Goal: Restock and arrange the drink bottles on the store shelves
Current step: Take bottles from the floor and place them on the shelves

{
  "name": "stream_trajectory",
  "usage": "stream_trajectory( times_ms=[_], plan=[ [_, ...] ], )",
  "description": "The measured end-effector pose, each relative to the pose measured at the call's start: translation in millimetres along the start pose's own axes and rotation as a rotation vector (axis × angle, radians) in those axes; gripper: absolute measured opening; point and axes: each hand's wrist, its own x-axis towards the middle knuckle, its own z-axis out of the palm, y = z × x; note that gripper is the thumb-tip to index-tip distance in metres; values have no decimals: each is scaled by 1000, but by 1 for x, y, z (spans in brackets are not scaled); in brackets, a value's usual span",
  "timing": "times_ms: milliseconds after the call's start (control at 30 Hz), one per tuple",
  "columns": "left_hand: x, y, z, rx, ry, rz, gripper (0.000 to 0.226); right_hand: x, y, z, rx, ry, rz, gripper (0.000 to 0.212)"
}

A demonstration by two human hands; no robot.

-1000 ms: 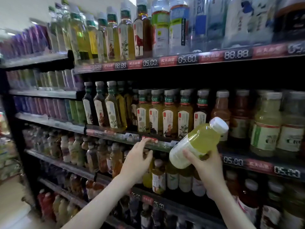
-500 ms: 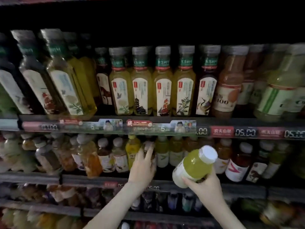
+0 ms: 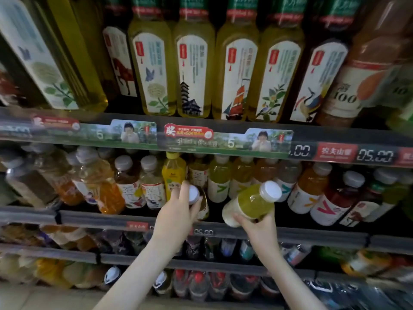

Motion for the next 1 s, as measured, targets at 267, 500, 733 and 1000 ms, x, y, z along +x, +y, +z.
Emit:
stream_trajectory(
  times_ms=[267, 500, 733, 1000],
  plan=[
    [-33, -18, -31, -438, 261, -86, 62, 24, 7, 43, -85, -74, -33, 56],
    [-52, -33, -44, -447, 291, -161, 45, 35, 7, 74, -306, -165, -25, 43],
    [-52, -38, -57, -581, 212, -182, 28, 19, -10, 66, -242, -152, 20, 94],
    [-32, 6, -106, -760, 13, 6, 19, -85, -99, 17, -247, -639, -168, 89]
  ],
)
